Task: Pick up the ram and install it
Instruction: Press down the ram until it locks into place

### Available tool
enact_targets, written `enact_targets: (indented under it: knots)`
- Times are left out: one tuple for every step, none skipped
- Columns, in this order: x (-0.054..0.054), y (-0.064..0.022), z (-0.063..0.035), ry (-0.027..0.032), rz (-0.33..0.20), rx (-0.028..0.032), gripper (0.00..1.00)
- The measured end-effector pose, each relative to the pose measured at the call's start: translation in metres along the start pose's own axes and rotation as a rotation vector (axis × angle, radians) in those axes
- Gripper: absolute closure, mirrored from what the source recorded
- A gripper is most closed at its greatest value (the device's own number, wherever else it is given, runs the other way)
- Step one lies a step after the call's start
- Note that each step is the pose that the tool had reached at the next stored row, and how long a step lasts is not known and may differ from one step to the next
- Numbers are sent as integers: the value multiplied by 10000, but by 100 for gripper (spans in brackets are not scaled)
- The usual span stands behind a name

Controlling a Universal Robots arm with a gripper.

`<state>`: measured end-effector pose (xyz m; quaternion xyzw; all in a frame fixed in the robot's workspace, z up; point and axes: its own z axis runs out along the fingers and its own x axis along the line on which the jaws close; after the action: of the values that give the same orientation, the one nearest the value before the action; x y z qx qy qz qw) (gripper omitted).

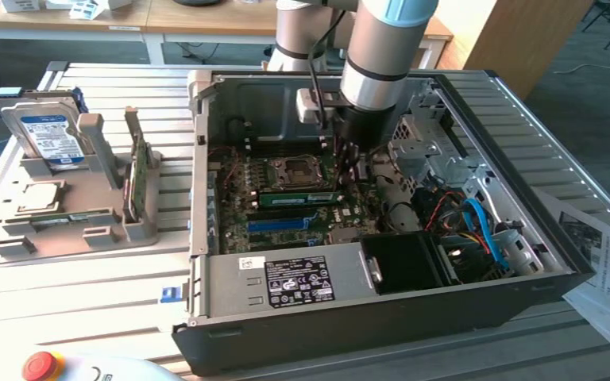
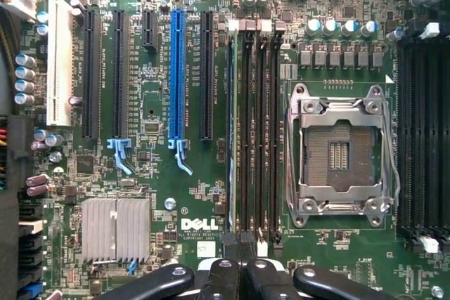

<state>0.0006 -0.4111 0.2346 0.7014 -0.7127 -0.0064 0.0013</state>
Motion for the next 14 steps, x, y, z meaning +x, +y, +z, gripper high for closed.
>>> enact_targets:
  knots:
    - [0,0,-13,-1,1,0,90]
    - [0,0,-26,-1,0,-2,90]
    - [0,1,-39,0,1,-3,90]
    - [0,1,-50,0,1,-4,90]
    - [-1,1,-60,0,0,-5,90]
    - [-1,1,-69,-1,0,-6,90]
    - [-1,1,-75,0,0,-7,90]
    - [-1,1,-76,-2,1,-7,90]
    - [-1,1,-76,-3,0,-7,90]
    - [-1,1,-78,-2,0,-8,90]
    - [-1,1,-80,-1,0,-9,90]
    - [-1,1,-80,0,0,-9,90]
    - [-1,1,-80,-1,1,-9,90]
    - [-1,1,-80,-1,1,-9,90]
